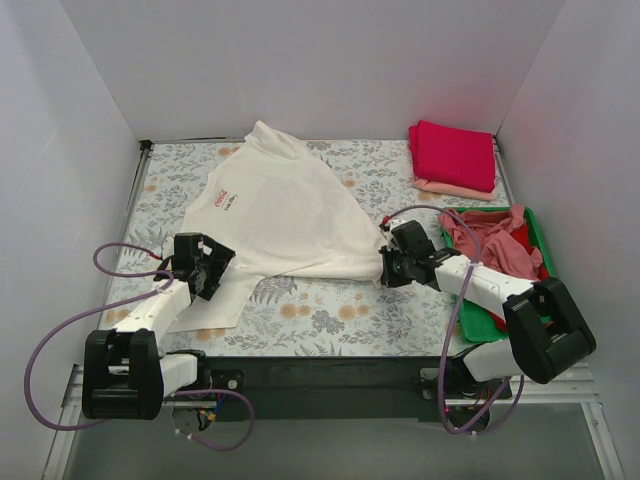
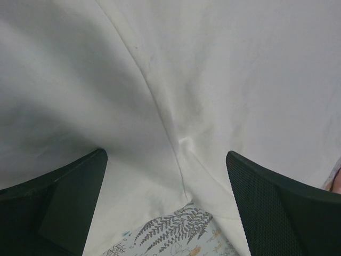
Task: Fold and stack the t-shirts
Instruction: Flatten the tshirt out
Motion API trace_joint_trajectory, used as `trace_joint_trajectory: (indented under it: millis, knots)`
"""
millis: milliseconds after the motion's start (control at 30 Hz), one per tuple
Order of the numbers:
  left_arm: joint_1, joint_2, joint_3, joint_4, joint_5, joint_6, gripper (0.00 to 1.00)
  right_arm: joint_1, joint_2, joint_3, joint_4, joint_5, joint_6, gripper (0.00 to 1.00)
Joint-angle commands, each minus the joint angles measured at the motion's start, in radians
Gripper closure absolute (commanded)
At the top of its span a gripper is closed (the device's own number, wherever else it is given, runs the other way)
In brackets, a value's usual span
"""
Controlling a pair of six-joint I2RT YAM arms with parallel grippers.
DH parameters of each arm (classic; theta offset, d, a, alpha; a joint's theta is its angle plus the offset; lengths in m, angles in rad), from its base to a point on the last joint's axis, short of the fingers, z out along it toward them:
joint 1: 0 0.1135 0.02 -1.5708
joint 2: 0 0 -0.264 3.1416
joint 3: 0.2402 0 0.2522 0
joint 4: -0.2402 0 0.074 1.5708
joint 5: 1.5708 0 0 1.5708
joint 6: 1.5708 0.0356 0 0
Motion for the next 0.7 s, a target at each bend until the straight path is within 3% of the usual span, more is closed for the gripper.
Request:
trace_joint_trajectory:
  millis: [0, 133, 267, 300, 400, 567, 667]
  knots:
    - [-0.002, -0.004, -0.005, -0.06, -0.048, 0.021, 0.05, 0.003, -0.028, 0.098, -0.067, 0.19, -0.025, 0.99]
    - [0.0, -0.008, -0.005, -0.059, -0.052, 0.019, 0.05, 0.003, -0.1, 0.239, -0.307, 0.525, -0.074, 0.99]
    - [-0.002, -0.004, -0.004, -0.06, -0.05, 0.018, 0.05, 0.003, -0.213, 0.272, -0.385, 0.557, -0.109, 0.99]
    - [-0.002, -0.002, -0.005, -0.06, -0.05, 0.018, 0.05, 0.003, -0.229, 0.261, -0.404, 0.549, -0.102, 0.94]
    - [0.0, -0.002, -0.001, -0.065, -0.058, 0.019, 0.05, 0.003, -0.292, 0.182, -0.437, 0.433, -0.028, 0.63]
    - [0.0, -0.002, 0.012, -0.083, -0.064, 0.015, 0.05, 0.0, -0.422, 0.054, -0.542, 0.415, 0.196, 0.42]
    - [0.0, -0.011, 0.013, -0.083, -0.056, 0.013, 0.04, 0.0, -0.479, 0.077, -0.519, 0.472, 0.234, 0.21]
